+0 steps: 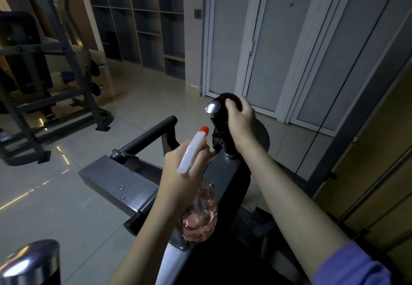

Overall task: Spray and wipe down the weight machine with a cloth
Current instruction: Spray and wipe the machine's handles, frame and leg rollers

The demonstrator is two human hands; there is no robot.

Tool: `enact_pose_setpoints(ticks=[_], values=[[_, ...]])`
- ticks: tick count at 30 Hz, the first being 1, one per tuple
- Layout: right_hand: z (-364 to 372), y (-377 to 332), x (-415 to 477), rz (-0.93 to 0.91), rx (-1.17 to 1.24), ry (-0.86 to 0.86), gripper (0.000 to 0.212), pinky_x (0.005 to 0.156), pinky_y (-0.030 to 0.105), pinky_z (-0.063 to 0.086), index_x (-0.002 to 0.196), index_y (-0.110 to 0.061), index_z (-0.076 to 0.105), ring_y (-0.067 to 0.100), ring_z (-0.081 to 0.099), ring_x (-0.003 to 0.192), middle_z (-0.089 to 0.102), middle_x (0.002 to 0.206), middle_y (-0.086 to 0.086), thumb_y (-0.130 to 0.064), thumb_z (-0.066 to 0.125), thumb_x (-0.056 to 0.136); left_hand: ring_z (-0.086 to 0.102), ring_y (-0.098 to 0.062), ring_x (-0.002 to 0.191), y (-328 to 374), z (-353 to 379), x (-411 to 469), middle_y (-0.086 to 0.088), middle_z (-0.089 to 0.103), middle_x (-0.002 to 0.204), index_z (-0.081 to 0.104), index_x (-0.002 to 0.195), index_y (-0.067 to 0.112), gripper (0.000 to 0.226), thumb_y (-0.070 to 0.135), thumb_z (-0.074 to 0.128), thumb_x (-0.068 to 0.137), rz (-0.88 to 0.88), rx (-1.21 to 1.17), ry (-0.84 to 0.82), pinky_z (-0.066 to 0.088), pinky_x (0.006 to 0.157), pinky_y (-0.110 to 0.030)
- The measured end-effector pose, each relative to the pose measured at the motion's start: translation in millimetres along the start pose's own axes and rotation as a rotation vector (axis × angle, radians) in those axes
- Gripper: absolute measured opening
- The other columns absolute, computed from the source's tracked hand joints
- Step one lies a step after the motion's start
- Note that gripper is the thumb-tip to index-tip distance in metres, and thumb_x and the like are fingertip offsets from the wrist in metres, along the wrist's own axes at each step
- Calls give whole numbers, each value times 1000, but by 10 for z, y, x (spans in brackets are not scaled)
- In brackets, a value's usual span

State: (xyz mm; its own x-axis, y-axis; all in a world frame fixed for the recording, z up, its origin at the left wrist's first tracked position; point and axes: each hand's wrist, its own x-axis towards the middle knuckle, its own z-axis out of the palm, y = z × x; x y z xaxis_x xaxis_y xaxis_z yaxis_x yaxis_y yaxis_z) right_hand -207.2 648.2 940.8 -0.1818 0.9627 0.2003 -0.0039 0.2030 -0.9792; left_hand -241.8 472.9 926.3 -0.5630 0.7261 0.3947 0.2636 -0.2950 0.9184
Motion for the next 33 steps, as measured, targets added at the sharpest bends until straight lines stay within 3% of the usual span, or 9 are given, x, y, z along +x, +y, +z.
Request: enact_pose_setpoints(ticks=[3, 5, 9, 14, 17, 21, 24, 27, 33], values=[[-21, 205, -180, -102, -48, -20, 25, 56, -2, 36, 121, -13, 53, -1, 52, 88, 52, 107, -4, -19, 45, 99, 54, -23, 72, -17, -4, -5, -35, 55, 80, 55, 81, -5, 48, 43, 54, 75, -4, 7, 1, 42, 64, -33], [-101, 436, -225, -53, -50, 3, 15, 55, 0, 39, 112, -20, 51, -8, 54, 79, 54, 106, -3, -17, 42, 99, 55, -24, 73, -20, -10, -11, -32, 56, 79, 56, 80, -1, 47, 45, 53, 74, -8, 8, 4, 41, 64, -35], [-206, 379, -156, 78, -94, -26, 23, 73, 24, 44, 119, -17, 54, 18, 58, 98, 58, 121, 9, -22, 43, 99, 52, -23, 72, -23, -10, -6, -35, 54, 78, 51, 84, -12, 56, 43, 52, 75, 7, 15, -10, 40, 66, -36], [-60, -237, -171, -201, 27, -22, 23, 69, 8, 39, 117, -14, 56, 18, 53, 107, 57, 121, 6, -22, 49, 97, 52, -26, 68, -22, -10, 5, -36, 53, 77, 50, 83, -13, 48, 34, 54, 79, 19, 25, 12, 37, 55, -27], [89, -190, -302, -505, -342, -133, 29, 75, 14, 36, 116, -13, 58, 20, 48, 110, 52, 123, 10, -27, 47, 94, 57, -45, 74, -26, -14, 14, -34, 57, 81, 55, 84, -11, 45, 35, 54, 81, 45, 52, 16, 43, 56, -32], [109, -296, -196, -610, -675, -79, 28, 70, 23, 34, 117, -7, 55, 25, 54, 94, 57, 109, 15, -24, 47, 96, 58, -44, 76, -24, -22, 8, -31, 58, 80, 55, 83, -8, 48, 40, 52, 78, 56, 62, 8, 44, 58, -37], [117, -526, -65, -489, -822, -186, 27, 65, 24, 33, 117, -9, 53, 18, 48, 79, 53, 92, 7, -25, 41, 98, 55, -28, 69, -28, -10, 2, -36, 55, 82, 53, 85, -13, 42, 29, 53, 83, 30, 25, 9, 39, 53, -21], [158, -638, 17, -333, -902, -265, 26, 57, 25, 34, 111, -12, 55, 21, 51, 77, 50, 84, 3, -27, 41, 95, 51, -24, 71, -7, -1, -7, -38, 53, 81, 52, 85, -14, 46, 32, 54, 83, 25, -5, -9, 40, 60, -29], [156, -447, -107, -640, -1099, -198, 42, 72, 32, 41, 125, -14, 45, 31, 49, 108, 49, 119, 14, -41, 48, 92, 50, -25, 71, -10, -16, -15, -35, 53, 79, 50, 82, -8, 46, 37, 53, 80, 23, 16, -17, 31, 54, -29]])
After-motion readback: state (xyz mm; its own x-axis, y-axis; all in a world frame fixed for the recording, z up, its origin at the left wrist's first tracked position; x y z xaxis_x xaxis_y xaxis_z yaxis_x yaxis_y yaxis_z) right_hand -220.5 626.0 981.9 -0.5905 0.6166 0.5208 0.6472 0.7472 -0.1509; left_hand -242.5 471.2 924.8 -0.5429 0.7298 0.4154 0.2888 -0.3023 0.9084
